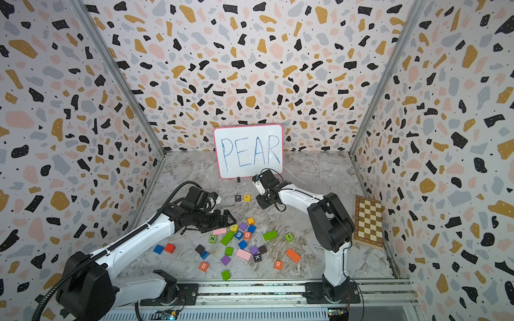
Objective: Spell the uppercase word “pear” with letter blocks
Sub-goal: Place the letter block at the center of the board.
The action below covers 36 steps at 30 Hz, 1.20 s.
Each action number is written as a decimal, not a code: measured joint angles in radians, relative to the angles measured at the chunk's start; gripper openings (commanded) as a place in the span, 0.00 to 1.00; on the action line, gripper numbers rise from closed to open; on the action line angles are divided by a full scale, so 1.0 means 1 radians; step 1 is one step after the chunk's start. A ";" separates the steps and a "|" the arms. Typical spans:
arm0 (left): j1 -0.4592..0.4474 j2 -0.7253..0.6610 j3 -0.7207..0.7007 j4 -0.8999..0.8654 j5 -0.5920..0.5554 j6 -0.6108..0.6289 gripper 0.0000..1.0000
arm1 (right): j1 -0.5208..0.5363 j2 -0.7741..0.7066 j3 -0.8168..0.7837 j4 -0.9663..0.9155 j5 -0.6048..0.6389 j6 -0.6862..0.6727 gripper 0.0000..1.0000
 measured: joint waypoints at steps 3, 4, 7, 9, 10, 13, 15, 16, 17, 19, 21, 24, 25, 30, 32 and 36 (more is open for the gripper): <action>0.009 0.000 0.000 -0.001 0.007 0.011 0.99 | -0.014 0.016 0.023 -0.001 -0.021 -0.046 0.24; 0.012 0.000 0.000 -0.002 0.011 0.015 0.99 | -0.018 0.022 0.031 0.000 -0.027 -0.064 0.24; 0.030 0.002 0.001 -0.003 0.027 0.024 0.99 | -0.026 0.047 0.059 -0.001 -0.050 -0.134 0.22; 0.044 0.008 0.004 -0.006 0.036 0.031 0.99 | -0.029 0.059 0.069 -0.002 -0.065 -0.193 0.20; 0.048 0.011 0.008 -0.010 0.039 0.034 0.99 | -0.029 0.061 0.069 -0.002 -0.074 -0.224 0.19; 0.061 0.015 0.022 -0.018 0.050 0.044 0.99 | -0.029 0.062 0.074 -0.013 -0.099 -0.334 0.15; 0.068 0.015 0.033 -0.025 0.054 0.047 0.99 | -0.030 0.072 0.093 -0.029 -0.111 -0.401 0.15; 0.070 0.015 0.035 -0.025 0.055 0.049 0.99 | -0.032 0.080 0.107 -0.037 -0.117 -0.426 0.15; 0.073 0.015 0.037 -0.026 0.057 0.051 0.99 | -0.033 0.094 0.128 -0.049 -0.124 -0.458 0.15; 0.079 0.016 0.037 -0.033 0.060 0.057 0.99 | -0.035 0.122 0.163 -0.063 -0.128 -0.505 0.15; 0.084 0.016 0.037 -0.045 0.064 0.062 0.99 | -0.040 0.151 0.193 -0.080 -0.129 -0.537 0.15; 0.097 0.016 0.037 -0.048 0.075 0.064 0.99 | -0.049 0.190 0.230 -0.108 -0.128 -0.576 0.13; 0.099 0.016 0.037 -0.048 0.078 0.064 0.99 | -0.051 0.197 0.236 -0.114 -0.129 -0.588 0.12; 0.103 0.017 0.063 -0.072 0.084 0.068 0.99 | -0.057 0.199 0.237 -0.122 -0.147 -0.648 0.10; 0.103 0.018 0.085 -0.077 0.085 0.069 0.99 | -0.057 0.199 0.237 -0.122 -0.152 -0.666 0.09; 0.103 0.018 0.104 -0.077 0.084 0.068 0.99 | -0.057 0.199 0.238 -0.125 -0.159 -0.692 0.08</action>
